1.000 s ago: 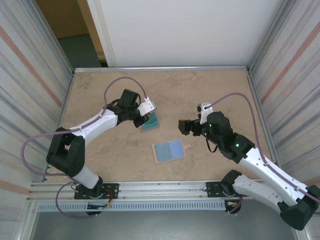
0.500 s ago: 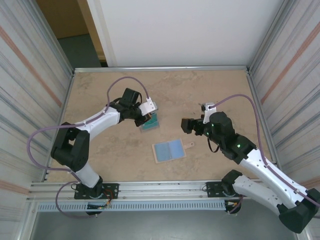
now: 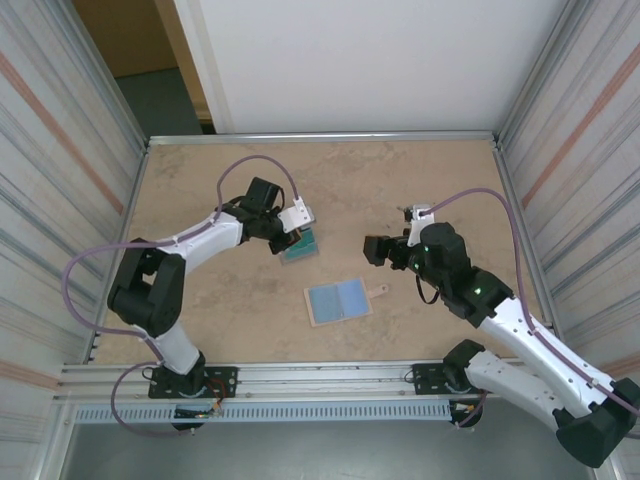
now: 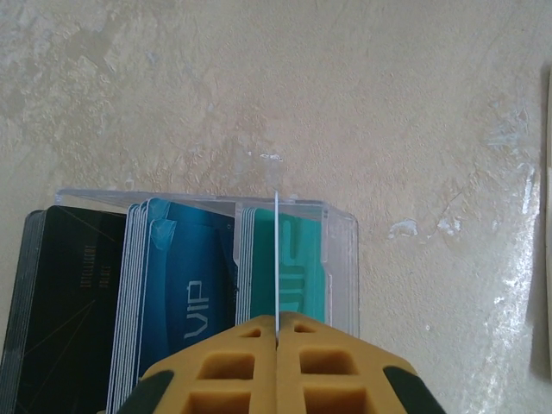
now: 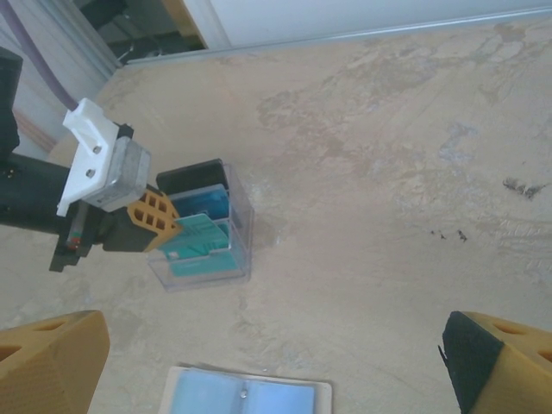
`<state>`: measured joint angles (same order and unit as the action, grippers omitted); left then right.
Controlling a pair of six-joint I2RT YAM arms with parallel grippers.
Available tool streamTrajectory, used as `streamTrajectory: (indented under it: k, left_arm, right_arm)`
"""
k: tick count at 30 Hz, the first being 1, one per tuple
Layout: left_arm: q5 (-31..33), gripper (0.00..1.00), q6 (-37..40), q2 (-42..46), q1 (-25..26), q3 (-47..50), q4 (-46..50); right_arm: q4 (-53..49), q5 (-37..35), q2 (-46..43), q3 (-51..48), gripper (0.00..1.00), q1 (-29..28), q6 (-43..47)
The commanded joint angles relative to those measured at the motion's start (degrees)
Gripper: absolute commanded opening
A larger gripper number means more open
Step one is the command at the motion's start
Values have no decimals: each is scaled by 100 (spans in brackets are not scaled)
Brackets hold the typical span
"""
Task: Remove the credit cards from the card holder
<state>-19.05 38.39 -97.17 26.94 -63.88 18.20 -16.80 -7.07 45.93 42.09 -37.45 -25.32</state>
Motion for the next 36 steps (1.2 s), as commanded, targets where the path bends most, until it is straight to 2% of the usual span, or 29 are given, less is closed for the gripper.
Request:
streamTrajectory:
  k: [1, 7, 18, 19, 20, 27, 30, 33, 36]
  left_arm:
    - [-57, 8, 92, -138, -66, -238, 146]
    - [-41, 18, 58, -54, -66, -262, 168]
    - [-81, 21, -197, 647, -42, -78, 138]
    - [-99, 29, -259, 776, -32, -31, 109]
    - [-115, 30, -303, 886, -18, 33, 77]
    - [3, 59, -830, 2019, 158, 724, -317]
    - [412, 78, -1068, 2567, 336, 1091, -514]
    - [845, 86, -1455, 3046, 475, 1435, -704]
    - [1456, 99, -1870, 3447, 667, 1703, -788]
  right_arm:
    - [-33, 87, 30, -17, 99, 40, -142]
    - [-28, 132, 107, -33, 99, 38, -181]
    - [-65, 250, 385, 26, 99, 51, -250]
    - [-73, 241, 406, 28, 99, 45, -267]
    - [-86, 242, 437, 33, 99, 49, -283]
    - [-196, 168, 637, 47, 99, 21, -521]
    - [-239, 72, 742, 38, 99, -29, -661]
    - [-231, -8, 855, 4, 99, -132, -758]
    - [-236, -138, 982, 1, 99, -275, -855]
